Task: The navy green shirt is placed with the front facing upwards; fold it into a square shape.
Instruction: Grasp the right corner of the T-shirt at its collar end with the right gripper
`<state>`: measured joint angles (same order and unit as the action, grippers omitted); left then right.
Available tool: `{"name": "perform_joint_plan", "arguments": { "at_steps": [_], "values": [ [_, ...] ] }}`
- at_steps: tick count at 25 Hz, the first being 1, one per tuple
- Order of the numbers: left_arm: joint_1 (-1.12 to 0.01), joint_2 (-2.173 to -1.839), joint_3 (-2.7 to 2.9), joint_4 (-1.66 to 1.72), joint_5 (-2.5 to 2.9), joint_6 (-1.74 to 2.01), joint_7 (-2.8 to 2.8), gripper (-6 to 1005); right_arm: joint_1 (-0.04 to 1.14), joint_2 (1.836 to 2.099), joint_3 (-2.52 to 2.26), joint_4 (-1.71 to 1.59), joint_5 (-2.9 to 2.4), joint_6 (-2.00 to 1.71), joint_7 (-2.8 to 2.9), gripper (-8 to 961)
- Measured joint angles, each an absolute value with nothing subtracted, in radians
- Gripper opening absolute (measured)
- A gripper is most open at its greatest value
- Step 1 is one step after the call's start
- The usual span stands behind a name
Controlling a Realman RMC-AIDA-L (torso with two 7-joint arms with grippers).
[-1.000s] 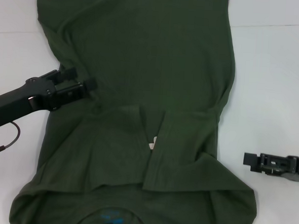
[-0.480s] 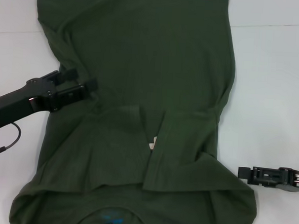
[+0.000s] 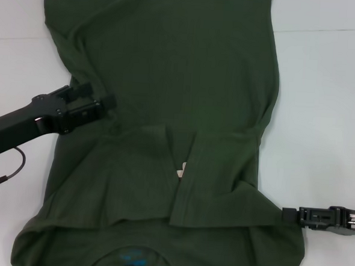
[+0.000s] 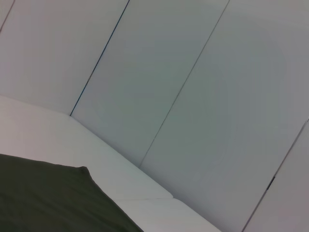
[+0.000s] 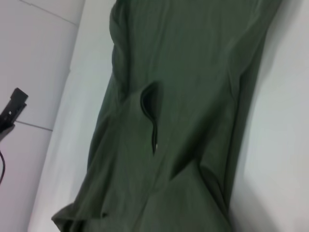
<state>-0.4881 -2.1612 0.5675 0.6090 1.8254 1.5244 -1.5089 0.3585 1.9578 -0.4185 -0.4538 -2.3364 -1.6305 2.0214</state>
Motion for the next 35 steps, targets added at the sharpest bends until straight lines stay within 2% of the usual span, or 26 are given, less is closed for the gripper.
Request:
{"name": "perform_joint_plan", "arguments": {
  "at_steps": [15,21,26,29,35],
  "values": [
    [-0.489,-2.160,0.568,0.606,1.825,1.520,-1.506,904,0.375,1.962,-0.424,-0.448,-2.364,-1.619,2.036,698],
    [-0.489,-2.160,0.567,0.606,1.825,1.520,-1.505,904,0.380,1.959,-0.438,-0.426,-2.364,-1.609,2.047,514],
    [-0.488,-2.160,0.566,0.606,1.825,1.520,-1.505,904,0.374,1.958,-0.434,-0.425,-2.366,-1.610,2.048,297],
    [-0.488,-2.159,0.566,0.606,1.825,1.520,-1.505,904,0.371,1.957,-0.433,-0.425,-2.367,-1.612,2.048,64],
    [-0.485,-2.158,0.564,0.606,1.831,1.520,-1.508,904,0.360,1.957,-0.435,-0.428,-2.367,-1.626,2.036,12]
  ]
}}
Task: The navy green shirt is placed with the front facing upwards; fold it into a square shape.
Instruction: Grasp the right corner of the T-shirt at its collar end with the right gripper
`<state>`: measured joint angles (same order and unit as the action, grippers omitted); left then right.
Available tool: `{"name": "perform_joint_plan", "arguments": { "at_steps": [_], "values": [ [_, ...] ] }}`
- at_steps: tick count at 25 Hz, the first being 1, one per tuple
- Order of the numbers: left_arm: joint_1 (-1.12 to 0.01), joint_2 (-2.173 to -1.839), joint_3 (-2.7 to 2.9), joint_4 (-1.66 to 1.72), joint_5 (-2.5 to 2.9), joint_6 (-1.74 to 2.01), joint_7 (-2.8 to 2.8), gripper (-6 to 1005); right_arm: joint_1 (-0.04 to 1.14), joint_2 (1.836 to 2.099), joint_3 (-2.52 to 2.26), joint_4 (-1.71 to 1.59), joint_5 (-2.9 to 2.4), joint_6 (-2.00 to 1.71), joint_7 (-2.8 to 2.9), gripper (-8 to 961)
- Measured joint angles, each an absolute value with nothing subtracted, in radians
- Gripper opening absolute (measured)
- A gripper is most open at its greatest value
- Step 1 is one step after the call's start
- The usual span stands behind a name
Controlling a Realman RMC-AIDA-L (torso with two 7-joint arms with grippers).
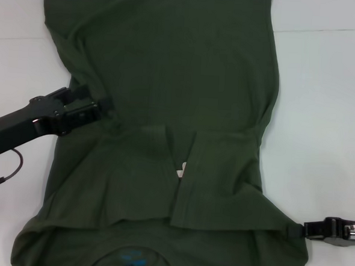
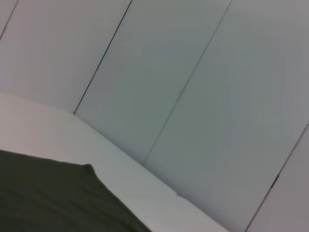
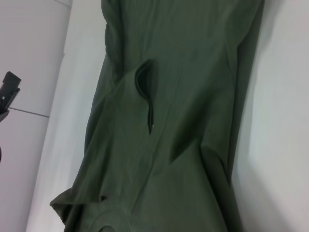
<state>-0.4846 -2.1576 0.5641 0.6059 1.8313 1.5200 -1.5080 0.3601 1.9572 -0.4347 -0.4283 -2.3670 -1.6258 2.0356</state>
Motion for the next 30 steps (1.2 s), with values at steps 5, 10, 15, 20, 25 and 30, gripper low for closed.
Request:
{"name": "perform_joint_plan", "arguments": {
  "at_steps": [5,10,15,20,25,30],
  "values": [
    [-0.456,-2.152,0.554,0.613,1.835,1.509,-1.512,904,0.328,1.950,-0.413,-0.436,-2.362,-1.638,2.031,12],
    [-0.423,-2.142,0.552,0.619,1.837,1.510,-1.513,904,0.294,1.939,-0.353,-0.436,-2.359,-1.647,2.019,12],
    [-0.391,-2.141,0.551,0.660,1.878,1.531,-1.533,904,0.291,1.934,-0.329,-0.436,-2.358,-1.665,2.010,12],
    [-0.360,-2.139,0.519,0.733,1.981,1.617,-1.581,903,0.298,1.932,-0.305,-0.436,-2.358,-1.666,2.010,12],
    [-0.368,-2.122,0.465,0.765,2.085,1.680,-1.645,903,0.304,1.922,-0.288,-0.436,-2.358,-1.667,2.012,12],
    [-0.375,-2.096,0.372,0.783,2.185,1.759,-1.673,903,0.306,1.918,-0.285,-0.436,-2.356,-1.663,2.016,12]
  ]
}}
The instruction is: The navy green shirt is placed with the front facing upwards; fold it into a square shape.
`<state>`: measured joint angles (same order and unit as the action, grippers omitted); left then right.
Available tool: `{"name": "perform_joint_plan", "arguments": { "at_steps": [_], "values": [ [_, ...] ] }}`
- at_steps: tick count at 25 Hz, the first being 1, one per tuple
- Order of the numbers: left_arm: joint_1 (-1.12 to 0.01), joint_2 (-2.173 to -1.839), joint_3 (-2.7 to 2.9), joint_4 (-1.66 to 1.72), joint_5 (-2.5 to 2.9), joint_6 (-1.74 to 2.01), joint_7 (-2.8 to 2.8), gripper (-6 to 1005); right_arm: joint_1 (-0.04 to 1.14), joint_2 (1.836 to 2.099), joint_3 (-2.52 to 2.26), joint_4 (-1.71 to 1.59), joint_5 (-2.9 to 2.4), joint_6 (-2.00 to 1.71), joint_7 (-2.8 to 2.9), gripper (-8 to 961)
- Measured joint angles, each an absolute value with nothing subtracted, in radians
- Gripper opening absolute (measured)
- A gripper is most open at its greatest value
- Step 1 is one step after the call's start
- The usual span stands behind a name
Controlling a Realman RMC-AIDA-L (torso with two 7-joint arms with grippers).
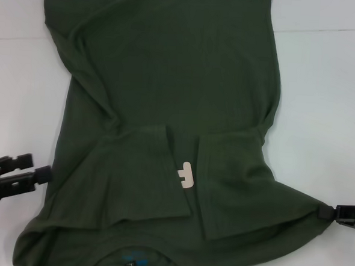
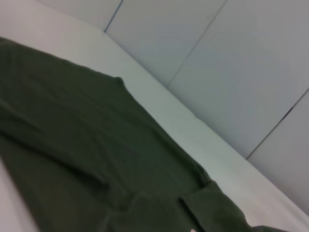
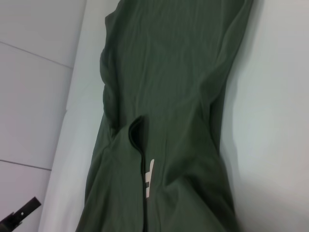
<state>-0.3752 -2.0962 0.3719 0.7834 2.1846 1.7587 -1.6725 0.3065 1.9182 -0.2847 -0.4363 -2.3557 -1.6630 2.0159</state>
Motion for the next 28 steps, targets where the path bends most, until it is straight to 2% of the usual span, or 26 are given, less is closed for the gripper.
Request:
{"name": "perform_joint_plan", "arguments": {
  "at_steps": [7,28],
  "values": [
    [-0.380,-2.080,0.293,0.798,2.316,1.754,-1.724,903,0.307,1.914,-0.267,-0.437,-2.355,-1.659,2.017,12],
    [-0.388,-2.095,0.389,0.780,2.458,1.825,-1.734,903,0.313,1.910,-0.258,-0.437,-2.355,-1.652,2.019,12]
  ]
}}
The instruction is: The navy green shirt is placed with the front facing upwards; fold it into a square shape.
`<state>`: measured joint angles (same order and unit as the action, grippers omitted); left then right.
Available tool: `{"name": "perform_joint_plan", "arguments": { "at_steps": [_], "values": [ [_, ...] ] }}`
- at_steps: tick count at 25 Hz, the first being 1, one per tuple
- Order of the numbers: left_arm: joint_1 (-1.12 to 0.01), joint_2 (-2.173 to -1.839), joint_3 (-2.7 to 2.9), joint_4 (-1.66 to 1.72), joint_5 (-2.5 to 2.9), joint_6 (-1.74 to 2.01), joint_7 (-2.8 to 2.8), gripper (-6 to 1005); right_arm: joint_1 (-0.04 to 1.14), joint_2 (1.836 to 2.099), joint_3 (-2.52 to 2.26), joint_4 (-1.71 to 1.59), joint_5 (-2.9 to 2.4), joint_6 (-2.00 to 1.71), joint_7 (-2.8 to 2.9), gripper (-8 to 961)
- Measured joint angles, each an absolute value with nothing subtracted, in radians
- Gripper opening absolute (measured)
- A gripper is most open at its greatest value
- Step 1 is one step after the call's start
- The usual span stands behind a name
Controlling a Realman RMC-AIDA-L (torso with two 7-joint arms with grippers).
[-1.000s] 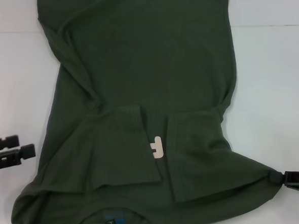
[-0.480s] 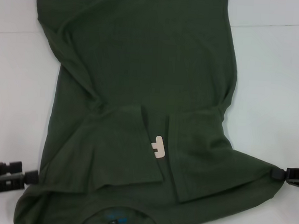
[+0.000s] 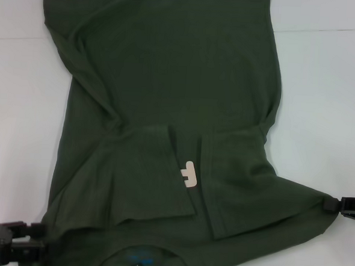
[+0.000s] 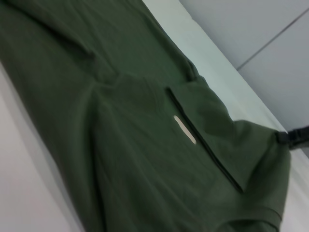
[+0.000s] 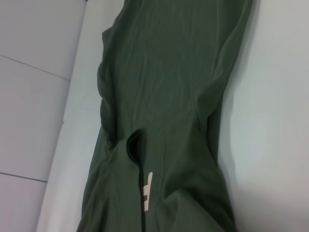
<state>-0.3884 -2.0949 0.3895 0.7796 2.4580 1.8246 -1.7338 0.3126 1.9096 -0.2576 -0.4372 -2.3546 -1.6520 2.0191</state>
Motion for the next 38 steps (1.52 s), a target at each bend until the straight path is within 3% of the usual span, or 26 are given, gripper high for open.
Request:
{"name": "perform_joint_plan", "arguments": {
  "at_steps": [16,38],
  "values": [
    [-0.391,-2.111,0.464,0.750,2.475,1.831,-1.721,903,0.317,1.908,-0.247,-0.437,-2.355,-1.651,2.020,12],
    [-0.412,-2.078,0.381,0.796,2.488,1.822,-1.709,903,0.321,1.907,-0.235,-0.437,-2.355,-1.647,2.020,11]
  ]
}}
